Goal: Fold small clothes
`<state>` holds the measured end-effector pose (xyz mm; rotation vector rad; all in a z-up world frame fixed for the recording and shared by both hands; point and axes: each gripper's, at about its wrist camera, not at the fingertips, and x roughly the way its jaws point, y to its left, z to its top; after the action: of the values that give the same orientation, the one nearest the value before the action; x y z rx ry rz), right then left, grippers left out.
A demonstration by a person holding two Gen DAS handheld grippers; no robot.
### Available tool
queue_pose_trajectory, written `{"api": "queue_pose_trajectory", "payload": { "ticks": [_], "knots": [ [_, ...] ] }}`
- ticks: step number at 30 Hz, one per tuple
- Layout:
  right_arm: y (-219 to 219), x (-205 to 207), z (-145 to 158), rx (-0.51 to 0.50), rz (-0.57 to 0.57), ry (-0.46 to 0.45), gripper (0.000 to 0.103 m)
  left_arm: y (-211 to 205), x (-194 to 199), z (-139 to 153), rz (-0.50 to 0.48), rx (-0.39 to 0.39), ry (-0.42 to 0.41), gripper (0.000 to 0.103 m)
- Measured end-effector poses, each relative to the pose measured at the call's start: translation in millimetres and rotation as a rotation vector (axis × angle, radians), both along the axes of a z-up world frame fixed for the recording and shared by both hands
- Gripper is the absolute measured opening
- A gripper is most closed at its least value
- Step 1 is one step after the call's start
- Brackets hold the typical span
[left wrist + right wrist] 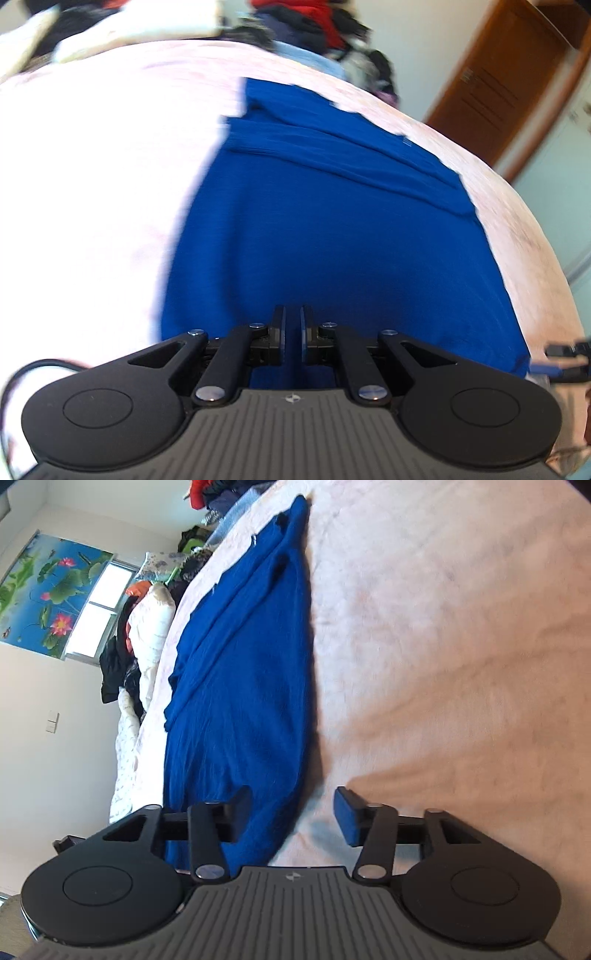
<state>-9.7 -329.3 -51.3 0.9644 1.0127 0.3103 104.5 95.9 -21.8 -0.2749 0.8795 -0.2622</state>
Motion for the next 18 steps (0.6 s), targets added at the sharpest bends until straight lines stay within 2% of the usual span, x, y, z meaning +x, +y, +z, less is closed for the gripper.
{"api": "queue_pose_trajectory", "payload": {
  "ticks": [1,3,4,6,7,8,9,12,13,16,18],
  "knots": [
    [2,0,-1,0.015,-0.009,0.011,0.054,12,-2,-1,0.036,-0.016,0.017,0.007],
    [12,2,14,-0.054,-0.032,-0.043,0.054,30,-2,-7,0.102,-0.042,0.053,0.007],
    [20,5,22,-0.074,-0.009,-0.087,0.054,37,-2,-9,0.126,-0.062,0.069,0.007],
    [40,19,32,-0.039,0.073,-0.128,0.055,42,-3,-11,0.141,-0.099,0.077,0.007],
    [51,26,34,-0.016,0.125,-0.135,0.059,41,-2,-10,0.138,-0.098,0.074,0.007],
    [63,34,33,-0.008,0.178,-0.129,0.063,39,-1,-10,0.131,-0.095,0.071,0.007],
    [76,43,31,-0.022,0.235,-0.116,0.071,36,0,-11,0.121,-0.098,0.073,0.007],
    [102,54,20,-0.188,0.339,-0.029,0.071,34,0,-13,0.097,-0.103,0.078,0.007],
    [104,50,17,-0.217,0.365,-0.012,0.064,36,-1,-13,0.087,-0.104,0.079,0.007],
    [94,25,26,-0.240,0.455,0.029,0.065,46,-8,-13,0.076,-0.121,0.082,0.008],
    [78,9,32,-0.255,0.425,0.065,0.066,56,-10,-13,0.069,-0.155,0.094,0.008]
  ]
}}
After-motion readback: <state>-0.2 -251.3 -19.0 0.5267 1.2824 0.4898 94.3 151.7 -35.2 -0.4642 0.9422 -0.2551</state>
